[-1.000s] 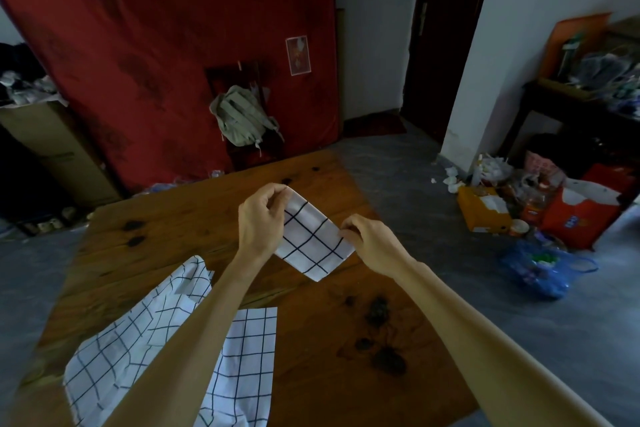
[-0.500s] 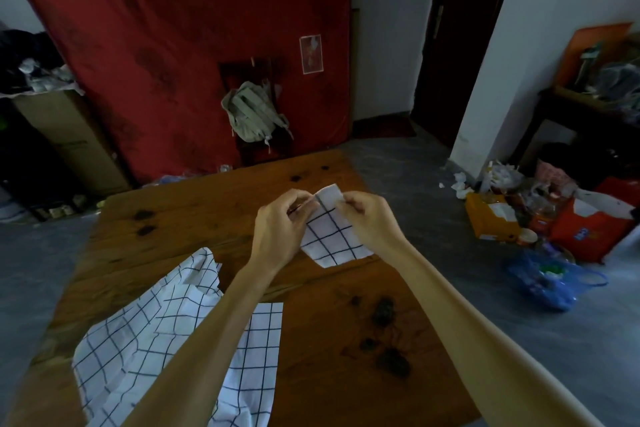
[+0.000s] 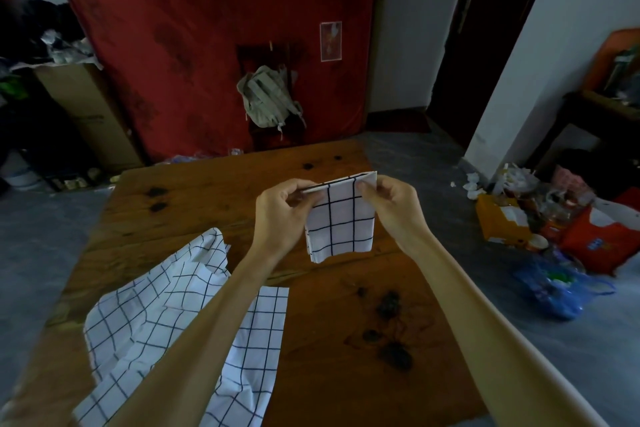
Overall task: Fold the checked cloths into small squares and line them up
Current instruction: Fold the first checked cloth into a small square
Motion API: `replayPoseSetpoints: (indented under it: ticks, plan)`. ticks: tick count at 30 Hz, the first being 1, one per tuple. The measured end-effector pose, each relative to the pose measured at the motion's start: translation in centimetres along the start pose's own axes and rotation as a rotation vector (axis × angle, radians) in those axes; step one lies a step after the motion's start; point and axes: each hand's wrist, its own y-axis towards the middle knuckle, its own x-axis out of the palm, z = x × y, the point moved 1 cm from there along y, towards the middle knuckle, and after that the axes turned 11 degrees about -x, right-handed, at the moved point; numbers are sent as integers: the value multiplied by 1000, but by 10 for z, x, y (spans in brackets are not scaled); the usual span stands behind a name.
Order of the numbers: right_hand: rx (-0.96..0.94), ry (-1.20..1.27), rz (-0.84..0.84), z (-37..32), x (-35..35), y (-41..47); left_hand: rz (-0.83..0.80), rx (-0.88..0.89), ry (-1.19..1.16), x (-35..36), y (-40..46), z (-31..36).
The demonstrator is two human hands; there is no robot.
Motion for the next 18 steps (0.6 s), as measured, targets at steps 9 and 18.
replayPoseSetpoints:
  ticks: [9, 18]
  plan:
    - [40, 13, -1, 0, 1, -2, -31, -36, -4, -5, 4, -1]
    - [-16, 24, 16, -5, -1, -3, -65, -100, -66, -12, 7, -4]
